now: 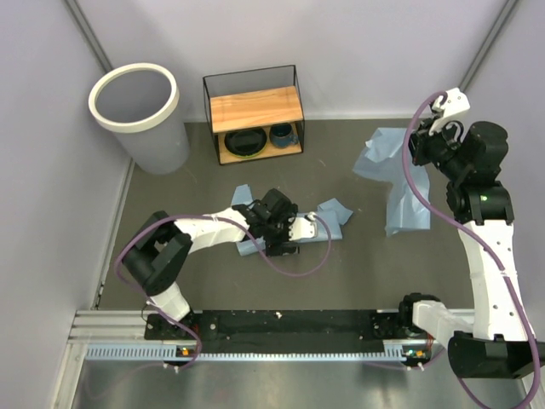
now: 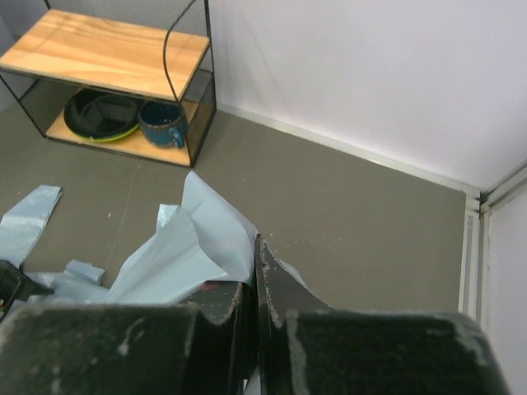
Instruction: Put the trash bags into the trash bin
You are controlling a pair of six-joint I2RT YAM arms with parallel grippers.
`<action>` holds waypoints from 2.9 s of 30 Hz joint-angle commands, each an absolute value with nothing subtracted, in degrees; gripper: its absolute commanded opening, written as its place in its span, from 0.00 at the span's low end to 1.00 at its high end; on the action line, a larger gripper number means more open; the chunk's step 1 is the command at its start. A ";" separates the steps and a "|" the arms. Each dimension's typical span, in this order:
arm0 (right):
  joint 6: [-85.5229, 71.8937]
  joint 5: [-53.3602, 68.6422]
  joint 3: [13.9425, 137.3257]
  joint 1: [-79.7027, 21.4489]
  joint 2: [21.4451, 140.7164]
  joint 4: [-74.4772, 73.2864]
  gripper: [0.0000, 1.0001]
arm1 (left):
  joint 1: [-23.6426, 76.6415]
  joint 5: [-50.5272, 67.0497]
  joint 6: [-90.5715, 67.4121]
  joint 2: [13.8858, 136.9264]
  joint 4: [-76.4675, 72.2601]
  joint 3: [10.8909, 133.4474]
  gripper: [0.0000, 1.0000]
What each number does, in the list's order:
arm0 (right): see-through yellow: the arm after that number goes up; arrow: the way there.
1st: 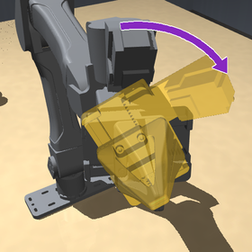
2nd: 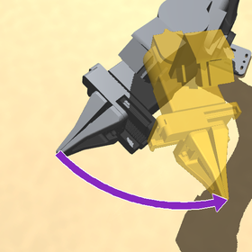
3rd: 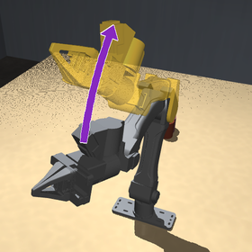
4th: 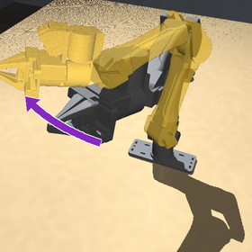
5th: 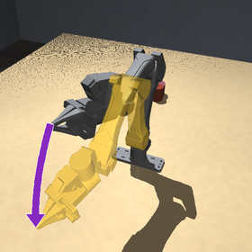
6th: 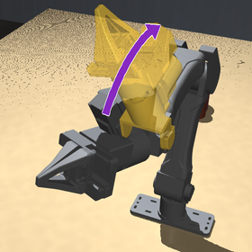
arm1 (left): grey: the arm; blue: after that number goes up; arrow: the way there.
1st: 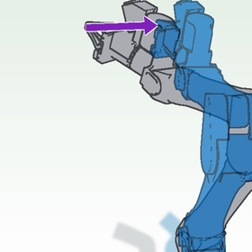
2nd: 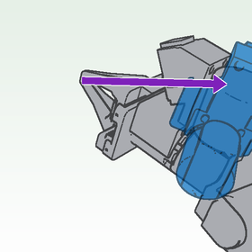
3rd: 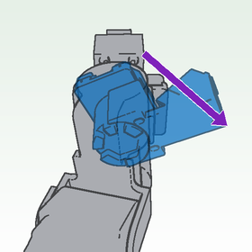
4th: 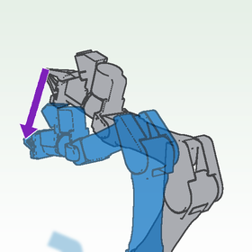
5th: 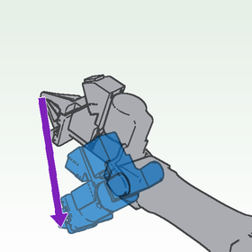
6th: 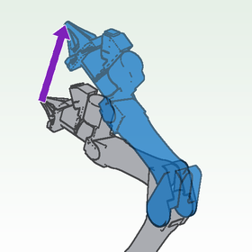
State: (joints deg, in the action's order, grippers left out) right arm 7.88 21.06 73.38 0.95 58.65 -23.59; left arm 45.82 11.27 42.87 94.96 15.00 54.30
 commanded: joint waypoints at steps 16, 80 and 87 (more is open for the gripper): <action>8.70 20.21 72.25 1.58 55.11 -22.41 0.00 | 36.31 25.65 38.50 94.14 34.25 79.17 0.00; 2.37 35.24 81.62 1.32 65.64 -23.03 0.00 | 12.39 41.30 13.84 101.79 -2.20 105.38 0.99; -3.67 50.24 87.71 -6.32 67.24 -23.29 0.00 | 12.39 52.71 12.20 84.50 2.69 88.97 0.92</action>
